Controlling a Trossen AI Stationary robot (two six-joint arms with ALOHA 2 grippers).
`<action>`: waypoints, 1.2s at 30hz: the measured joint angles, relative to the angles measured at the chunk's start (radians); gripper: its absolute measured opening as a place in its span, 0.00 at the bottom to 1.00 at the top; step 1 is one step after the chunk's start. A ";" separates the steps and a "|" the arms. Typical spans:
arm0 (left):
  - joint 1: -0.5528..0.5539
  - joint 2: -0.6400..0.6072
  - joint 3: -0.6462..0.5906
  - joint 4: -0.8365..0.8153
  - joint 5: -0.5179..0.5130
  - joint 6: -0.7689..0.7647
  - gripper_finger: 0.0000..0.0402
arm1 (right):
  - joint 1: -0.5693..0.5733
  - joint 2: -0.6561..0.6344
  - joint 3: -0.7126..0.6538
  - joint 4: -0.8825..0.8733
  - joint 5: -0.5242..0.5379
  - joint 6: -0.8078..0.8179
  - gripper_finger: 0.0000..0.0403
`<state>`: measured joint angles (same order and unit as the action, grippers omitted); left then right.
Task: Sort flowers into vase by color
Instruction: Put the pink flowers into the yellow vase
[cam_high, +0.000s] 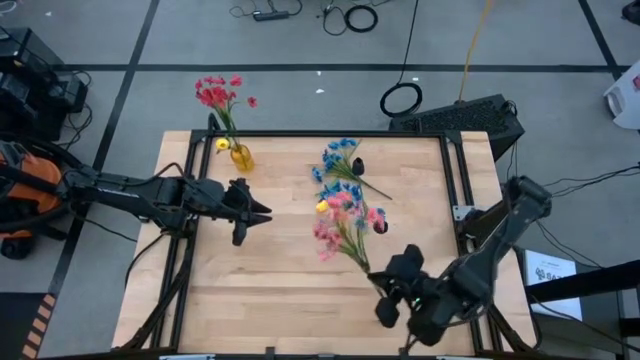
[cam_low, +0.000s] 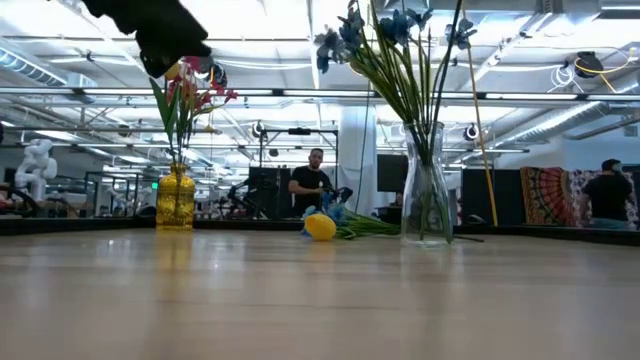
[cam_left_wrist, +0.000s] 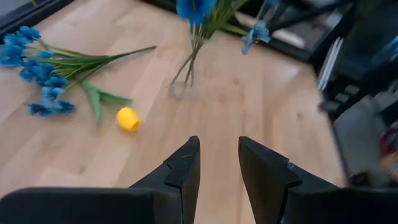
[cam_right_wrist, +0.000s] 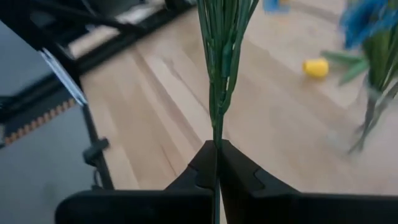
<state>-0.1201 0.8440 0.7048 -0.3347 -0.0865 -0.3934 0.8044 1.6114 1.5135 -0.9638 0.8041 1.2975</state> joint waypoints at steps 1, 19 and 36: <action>0.000 0.000 0.000 0.018 0.002 -0.019 0.29 | 0.007 -0.020 0.000 0.001 0.014 -0.016 0.00; -0.237 0.001 0.085 0.288 -0.209 -0.039 0.29 | 0.004 -0.300 0.001 0.423 0.140 -0.712 0.00; -0.290 0.193 0.427 0.223 -0.271 0.142 0.29 | -0.424 -0.112 0.002 1.078 -0.437 -1.006 0.00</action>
<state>-0.4103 1.0369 1.1323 -0.1120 -0.3574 -0.2512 0.3800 1.4995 1.5150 0.1142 0.3672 0.2912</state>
